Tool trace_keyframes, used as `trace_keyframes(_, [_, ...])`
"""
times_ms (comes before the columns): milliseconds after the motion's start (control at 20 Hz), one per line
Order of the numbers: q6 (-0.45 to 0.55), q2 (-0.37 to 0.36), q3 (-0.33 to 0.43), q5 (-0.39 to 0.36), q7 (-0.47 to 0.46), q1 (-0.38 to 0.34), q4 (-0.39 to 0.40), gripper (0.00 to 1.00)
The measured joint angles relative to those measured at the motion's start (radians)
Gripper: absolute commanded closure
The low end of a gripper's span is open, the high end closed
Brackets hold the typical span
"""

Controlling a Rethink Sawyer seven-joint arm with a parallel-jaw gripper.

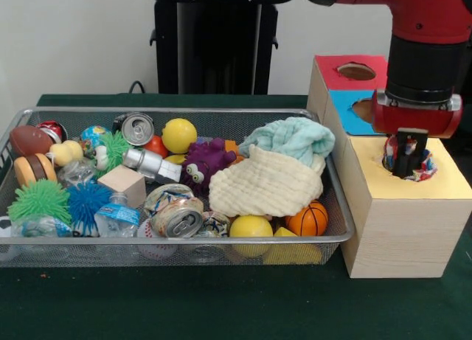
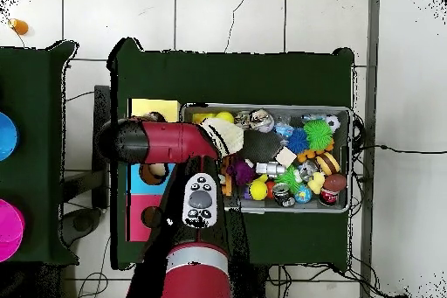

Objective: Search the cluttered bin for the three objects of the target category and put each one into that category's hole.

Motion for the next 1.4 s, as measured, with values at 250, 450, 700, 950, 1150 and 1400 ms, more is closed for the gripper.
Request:
trace_keyframes(250, [-0.03,0.028,0.0,0.0,0.0,0.0,-0.001,1.0])
trace_keyframes(450, [-0.066,0.056,0.0,-0.001,0.0,0.0,-0.011,1.0])
trace_keyframes(700, [-0.085,0.064,0.001,-0.001,0.0,-0.001,-0.024,1.0])
trace_keyframes(950, [-0.086,0.064,0.001,-0.002,0.0,-0.002,-0.025,1.0])
trace_keyframes(1150, [-0.077,0.044,0.003,-0.002,0.0,-0.006,-0.008,1.0])
trace_keyframes(1400, [0.015,-0.029,0.004,-0.002,0.0,-0.01,0.032,1.0])
